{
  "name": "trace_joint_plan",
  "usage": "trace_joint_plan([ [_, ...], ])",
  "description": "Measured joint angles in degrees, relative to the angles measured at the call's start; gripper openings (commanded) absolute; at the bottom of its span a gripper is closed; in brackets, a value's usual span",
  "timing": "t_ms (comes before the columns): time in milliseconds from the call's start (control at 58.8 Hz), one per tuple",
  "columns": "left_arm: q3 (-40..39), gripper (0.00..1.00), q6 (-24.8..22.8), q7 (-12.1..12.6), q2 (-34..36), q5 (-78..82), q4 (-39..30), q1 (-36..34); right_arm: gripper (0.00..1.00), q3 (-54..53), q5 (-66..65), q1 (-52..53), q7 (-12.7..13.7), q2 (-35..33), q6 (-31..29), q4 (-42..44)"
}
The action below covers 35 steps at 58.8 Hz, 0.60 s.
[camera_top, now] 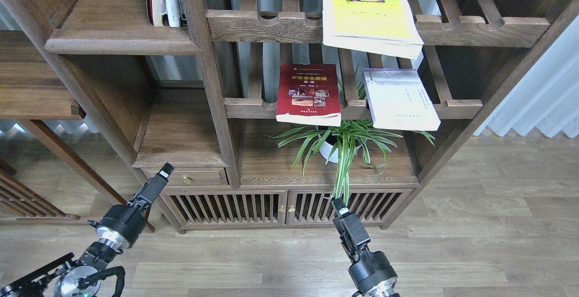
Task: Organize books on shelf
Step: 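Raise both grippers toward the middle shelf below the books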
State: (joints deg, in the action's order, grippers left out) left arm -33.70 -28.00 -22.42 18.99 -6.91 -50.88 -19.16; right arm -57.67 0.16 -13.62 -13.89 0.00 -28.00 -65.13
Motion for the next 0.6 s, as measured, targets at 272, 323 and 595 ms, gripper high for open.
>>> trace_joint_plan([
  [272, 0.07, 1.00, 0.00, 0.10, -0.40, 0.12, -0.26, -0.08, 0.99, -0.15, -0.04, 0.00, 0.00, 0.00, 0.00, 0.01],
  [323, 0.08, 1.00, 0.00, 0.10, -0.42, 0.11, -0.44, -0.03, 0.99, -0.16, -0.03, 0.00, 0.00, 0.00, 0.00, 0.03],
  [595, -2.05, 1.00, 0.00, -0.69, -3.08, -1.36, -6.44, 2.88, 0.99, -0.08, 0.02, 0.00, 0.00, 0.00, 0.00, 0.02],
])
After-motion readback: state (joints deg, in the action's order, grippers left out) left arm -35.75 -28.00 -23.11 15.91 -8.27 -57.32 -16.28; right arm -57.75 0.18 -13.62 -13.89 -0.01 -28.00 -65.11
